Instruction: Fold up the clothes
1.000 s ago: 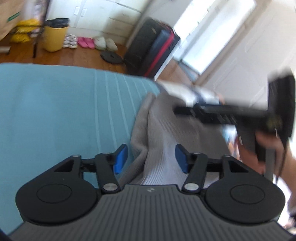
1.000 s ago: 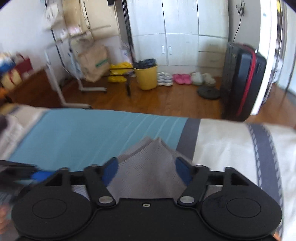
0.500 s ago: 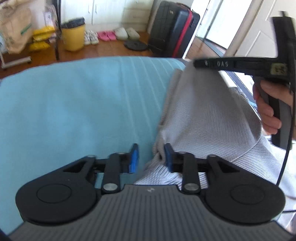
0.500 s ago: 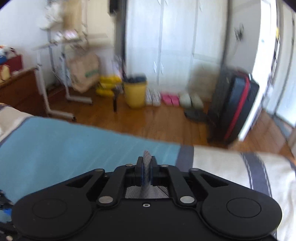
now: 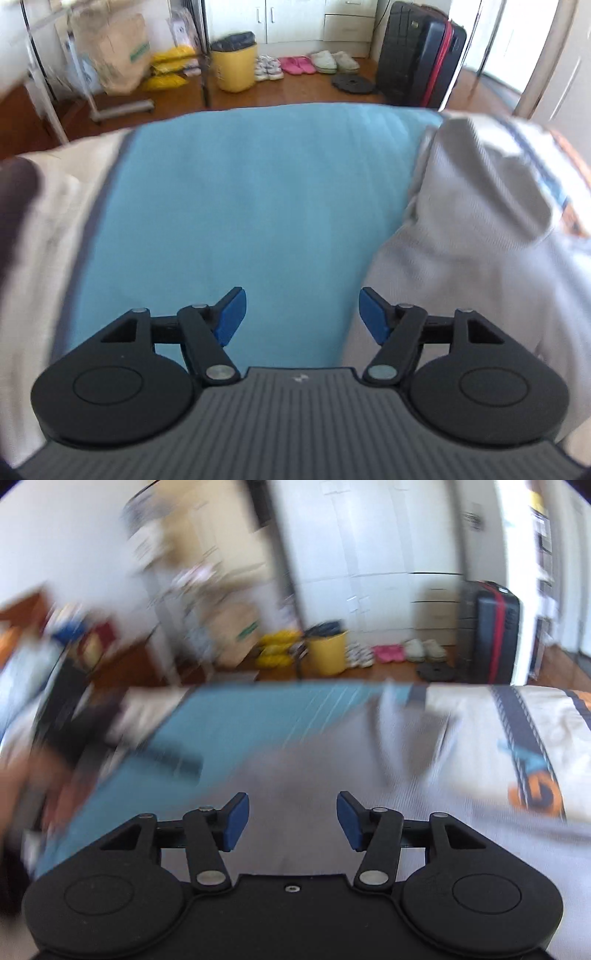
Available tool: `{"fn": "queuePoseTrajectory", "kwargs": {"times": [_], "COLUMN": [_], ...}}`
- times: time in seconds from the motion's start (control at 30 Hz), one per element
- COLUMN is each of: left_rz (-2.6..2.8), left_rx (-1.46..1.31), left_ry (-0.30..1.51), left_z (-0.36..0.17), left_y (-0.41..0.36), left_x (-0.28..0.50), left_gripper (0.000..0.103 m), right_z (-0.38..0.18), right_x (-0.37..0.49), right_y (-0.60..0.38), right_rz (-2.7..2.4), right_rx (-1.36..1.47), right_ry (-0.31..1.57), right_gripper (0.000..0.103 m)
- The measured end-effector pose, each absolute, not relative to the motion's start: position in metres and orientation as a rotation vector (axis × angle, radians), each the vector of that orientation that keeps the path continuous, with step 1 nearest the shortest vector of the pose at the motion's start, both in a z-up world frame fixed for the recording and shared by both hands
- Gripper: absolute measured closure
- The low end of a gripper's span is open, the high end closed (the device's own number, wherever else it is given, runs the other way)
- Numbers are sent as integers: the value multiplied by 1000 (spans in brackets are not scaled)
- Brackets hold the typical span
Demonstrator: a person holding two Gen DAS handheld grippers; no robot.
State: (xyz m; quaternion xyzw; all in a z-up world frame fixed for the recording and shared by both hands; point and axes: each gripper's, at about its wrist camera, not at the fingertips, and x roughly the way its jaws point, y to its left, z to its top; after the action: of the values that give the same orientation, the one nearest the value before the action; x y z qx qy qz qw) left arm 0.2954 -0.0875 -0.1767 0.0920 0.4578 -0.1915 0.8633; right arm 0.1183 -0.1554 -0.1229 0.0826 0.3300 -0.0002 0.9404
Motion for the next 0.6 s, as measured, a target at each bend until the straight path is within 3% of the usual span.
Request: {"fn": "queuePoseTrajectory", "kwargs": {"times": [0.1,0.37,0.47,0.53,0.57,0.6], "left_rz": [-456,-530,-546,-592,-619,-655], "left_rx": [165,12,-73,-97,-118,-184], "left_ry": [930,1149,1208,1172,1166,1166], "left_z": [-171,-211,-231,-231,-230,-229], "left_y": [-75,-51,-36,-26,-23,-15], "left_x": [268,234,217,205,203,205], "left_gripper": [25,23,17,19,24,35], "right_z": [-136,-165,-164,-160,-162,-164], "right_x": [94,96,97,87,85,83], "right_y": [-124,-49,-23,-17,-19,-20], "right_rz": [35,91,136,164,138,104], "right_rx": [77,-187,-224,-158,-153,-156], "right_ry": [721,779,808,769,767,769], "right_gripper": [39,39,39,39,38,38]}}
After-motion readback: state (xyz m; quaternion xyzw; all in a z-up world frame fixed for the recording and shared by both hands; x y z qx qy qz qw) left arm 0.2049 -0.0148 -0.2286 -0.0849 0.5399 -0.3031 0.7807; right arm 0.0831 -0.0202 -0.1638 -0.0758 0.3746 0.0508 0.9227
